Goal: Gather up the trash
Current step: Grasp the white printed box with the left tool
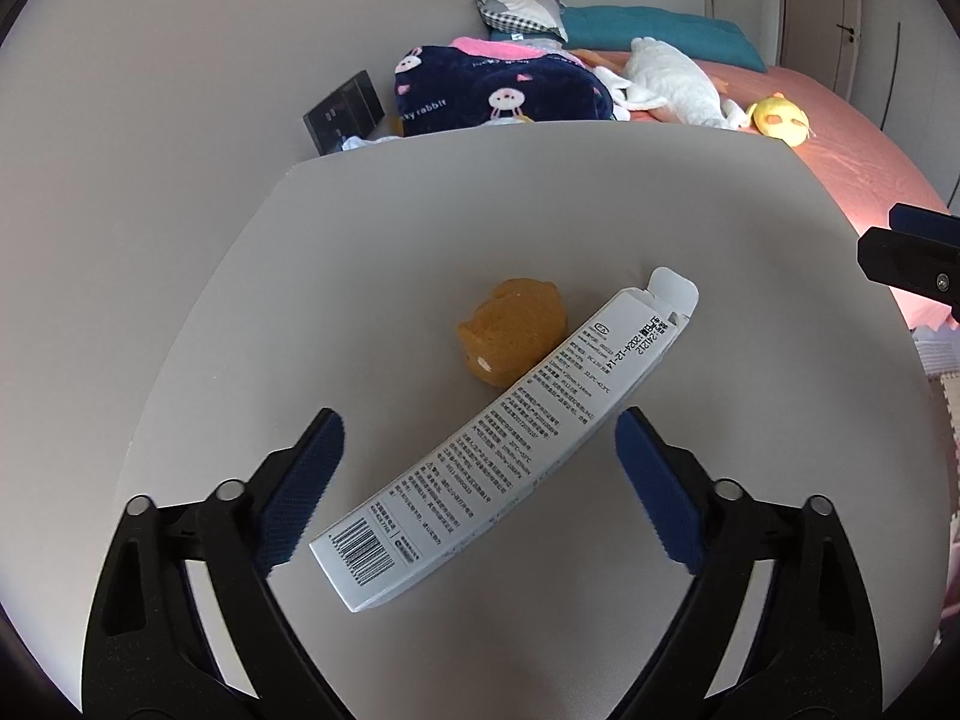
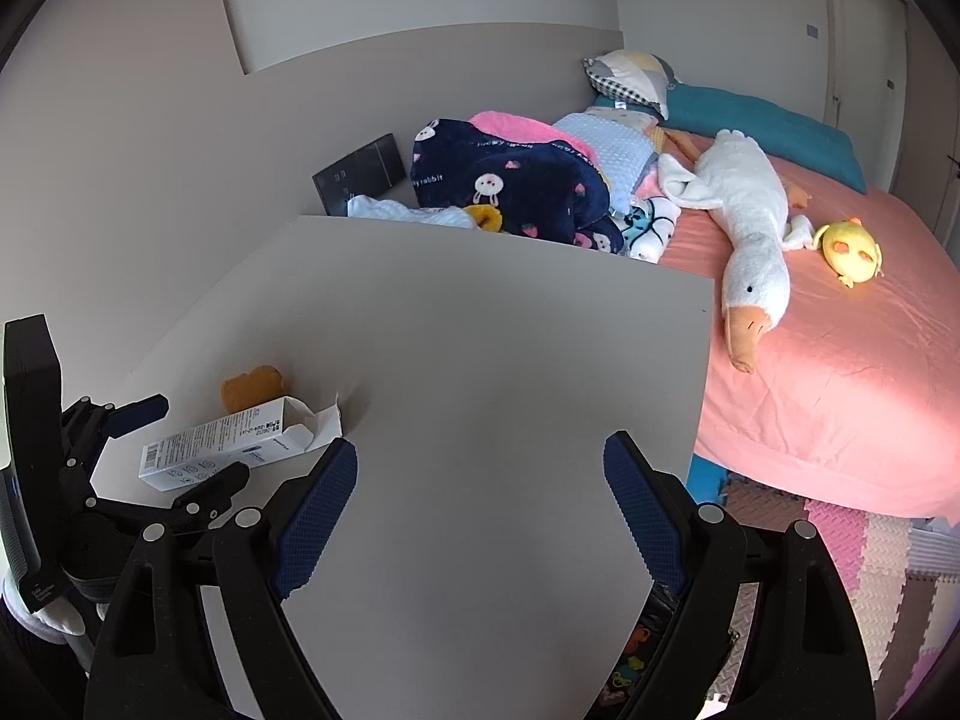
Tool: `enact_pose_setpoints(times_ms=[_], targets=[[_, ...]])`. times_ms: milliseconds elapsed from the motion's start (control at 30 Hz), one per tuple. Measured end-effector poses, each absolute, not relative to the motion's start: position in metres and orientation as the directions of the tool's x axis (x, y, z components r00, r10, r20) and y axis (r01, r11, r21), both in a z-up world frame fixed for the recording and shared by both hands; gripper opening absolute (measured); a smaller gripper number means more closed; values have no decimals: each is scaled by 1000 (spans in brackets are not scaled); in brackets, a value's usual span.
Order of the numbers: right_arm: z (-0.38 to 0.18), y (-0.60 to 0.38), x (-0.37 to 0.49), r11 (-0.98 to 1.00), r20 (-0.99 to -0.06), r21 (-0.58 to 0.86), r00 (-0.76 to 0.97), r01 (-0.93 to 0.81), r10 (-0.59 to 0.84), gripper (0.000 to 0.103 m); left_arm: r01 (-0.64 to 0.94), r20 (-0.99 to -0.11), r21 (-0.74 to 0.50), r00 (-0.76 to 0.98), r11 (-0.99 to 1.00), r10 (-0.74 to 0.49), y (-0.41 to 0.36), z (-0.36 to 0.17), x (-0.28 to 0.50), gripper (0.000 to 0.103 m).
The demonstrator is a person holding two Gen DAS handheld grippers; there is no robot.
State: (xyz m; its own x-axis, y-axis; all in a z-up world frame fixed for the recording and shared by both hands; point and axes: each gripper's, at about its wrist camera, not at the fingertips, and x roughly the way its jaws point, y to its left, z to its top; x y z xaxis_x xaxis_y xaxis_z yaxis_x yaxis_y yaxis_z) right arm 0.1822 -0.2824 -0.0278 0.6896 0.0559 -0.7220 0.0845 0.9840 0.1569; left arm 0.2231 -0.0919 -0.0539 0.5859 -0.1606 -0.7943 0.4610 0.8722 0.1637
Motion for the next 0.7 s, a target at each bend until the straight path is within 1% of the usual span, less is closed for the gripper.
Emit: enact_pose_setpoints(times_ms=[33, 167, 233, 267, 333, 367, 433, 467, 567, 700], targets=[[-28, -282, 183, 984, -721, 158, 691, 85, 56, 85, 470, -801, 148, 573, 870, -174, -92, -55, 224, 75], [-26, -282, 182, 982, -716, 167, 695, 86, 61, 85, 495, -803, 167, 570, 853, -173, -98, -59, 221, 66], [-26, -281, 181, 982, -716, 166, 696, 86, 60, 85, 500, -803, 154, 566, 852, -187, -98, -59, 218, 59], [-26, -281, 181, 982, -717, 166, 695, 87, 60, 85, 499, -801, 159, 570, 852, -185, -99, -59, 217, 57], [-26, -281, 180, 982, -716, 168, 696, 88, 60, 85, 491, -794, 167, 581, 855, -180, -99, -58, 212, 48], [-25, -281, 179, 981, -715, 170, 697, 89, 61, 85, 480, -790, 165, 588, 862, -176, -98, -57, 210, 46], [-24, -281, 177, 981, -712, 172, 700, 91, 60, 85, 438, -780, 143, 602, 887, -172, -94, -55, 208, 31], [-23, -280, 176, 981, -711, 169, 701, 92, 56, 85, 426, -776, 127, 605, 896, -178, -92, -54, 206, 29], [-22, -280, 175, 981, -710, 169, 702, 92, 56, 85, 409, -746, 112, 637, 906, -195, -88, -45, 198, 28], [-19, -274, 174, 983, -708, 166, 704, 83, 60, 85, 420, -701, 77, 668, 904, -250, -85, -24, 189, 27]])
